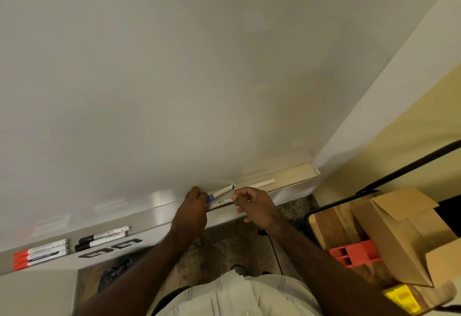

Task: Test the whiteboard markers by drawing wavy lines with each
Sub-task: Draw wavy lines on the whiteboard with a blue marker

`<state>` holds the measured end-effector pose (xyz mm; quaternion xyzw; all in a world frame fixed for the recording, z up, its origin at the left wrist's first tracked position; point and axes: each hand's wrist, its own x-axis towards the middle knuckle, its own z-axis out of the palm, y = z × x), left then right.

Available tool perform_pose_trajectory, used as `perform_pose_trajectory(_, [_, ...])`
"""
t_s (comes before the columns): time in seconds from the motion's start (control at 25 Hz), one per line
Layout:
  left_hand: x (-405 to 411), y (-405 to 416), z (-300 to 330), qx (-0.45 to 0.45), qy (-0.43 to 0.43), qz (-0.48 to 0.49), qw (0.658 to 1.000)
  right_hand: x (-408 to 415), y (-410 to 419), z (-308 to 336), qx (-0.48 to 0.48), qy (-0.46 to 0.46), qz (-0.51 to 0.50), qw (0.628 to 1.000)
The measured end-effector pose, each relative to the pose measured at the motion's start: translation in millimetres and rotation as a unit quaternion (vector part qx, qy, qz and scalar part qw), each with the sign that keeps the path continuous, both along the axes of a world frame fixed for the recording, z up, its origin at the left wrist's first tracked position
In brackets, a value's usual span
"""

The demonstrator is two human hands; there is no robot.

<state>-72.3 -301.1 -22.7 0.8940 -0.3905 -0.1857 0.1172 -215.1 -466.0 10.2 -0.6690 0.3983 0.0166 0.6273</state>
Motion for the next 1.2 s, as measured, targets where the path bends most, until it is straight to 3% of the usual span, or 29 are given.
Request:
perform_pose_trajectory(0.16, [-4.3, 4.5, 19.8, -0.081, 0.033, 0.019, 0.996, 1.2, 13.8, 12.2, 0.036, 0.041, 0.038, 0.998])
perform_pose_trajectory(0.32, [-12.9, 13.5, 37.7, -0.156, 0.057, -0.006, 0.986, 8.7, 25.2, 28.4, 0.185, -0.006, -0.045, 0.982])
perform_pose_trajectory(0.44, [-20.0, 23.4, 49.4, -0.188, 0.063, -0.035, 0.98, 15.4, 29.7, 40.0, 0.241, -0.05, -0.083, 0.966])
perform_pose_trajectory(0.68, [-26.0, 44.5, 79.1, -0.246, 0.115, -0.014, 0.962, 20.5, 50.5, 56.2, 0.262, -0.102, -0.058, 0.958])
perform_pose_trajectory(1.2, [-11.1, 94.9, 131.9, -0.266, 0.228, -0.044, 0.936, 19.5, 94.7, 74.0, 0.304, -0.173, -0.011, 0.937])
